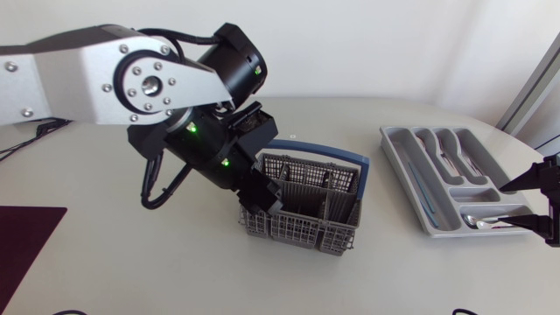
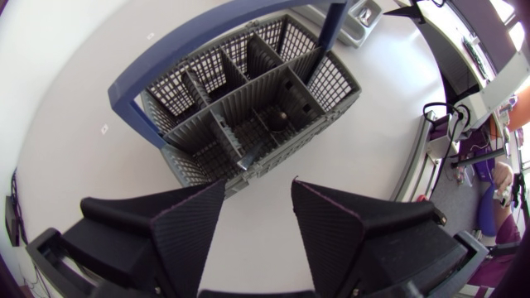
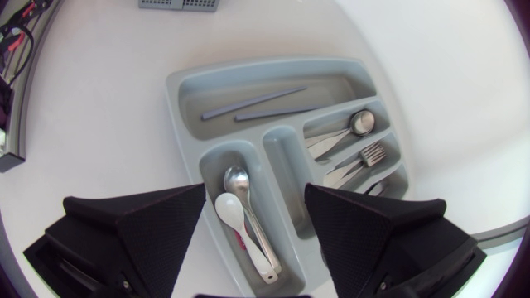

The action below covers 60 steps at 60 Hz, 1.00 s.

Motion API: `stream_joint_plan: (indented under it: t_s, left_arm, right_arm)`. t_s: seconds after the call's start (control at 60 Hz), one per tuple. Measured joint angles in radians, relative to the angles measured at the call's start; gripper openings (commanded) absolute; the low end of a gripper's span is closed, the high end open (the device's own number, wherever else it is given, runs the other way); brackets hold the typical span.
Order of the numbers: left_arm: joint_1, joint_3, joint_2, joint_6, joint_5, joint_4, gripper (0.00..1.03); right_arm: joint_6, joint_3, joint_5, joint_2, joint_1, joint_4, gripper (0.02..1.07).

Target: Sort the cutlery from the basket into the organizer compartments.

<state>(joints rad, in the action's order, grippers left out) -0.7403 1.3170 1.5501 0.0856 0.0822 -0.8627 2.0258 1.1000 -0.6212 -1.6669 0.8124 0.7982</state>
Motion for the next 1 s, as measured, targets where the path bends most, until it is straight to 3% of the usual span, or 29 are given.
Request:
stream_joint_plan:
  t_s: [0.417, 0.85, 1.0]
  left_arm:
    - [0.044, 0.059, 0.153, -0.094, 0.004, 0.001, 0.55]
    - [0.045, 0.124, 0.237, -0.117, 0.004, -0.028, 0.49]
    - [0.045, 0.124, 0.240, -0.120, 0.009, -0.031, 0.42]
  right_arm:
    - [-0.218, -0.042, -0.197, 0.158, 0.000, 0.099, 0.93]
    - [-0.250, -0.167, -0.232, 0.319, -0.050, 0.142, 0.93]
    - [-0.251, -0.175, -0.233, 0.335, -0.059, 0.142, 0.93]
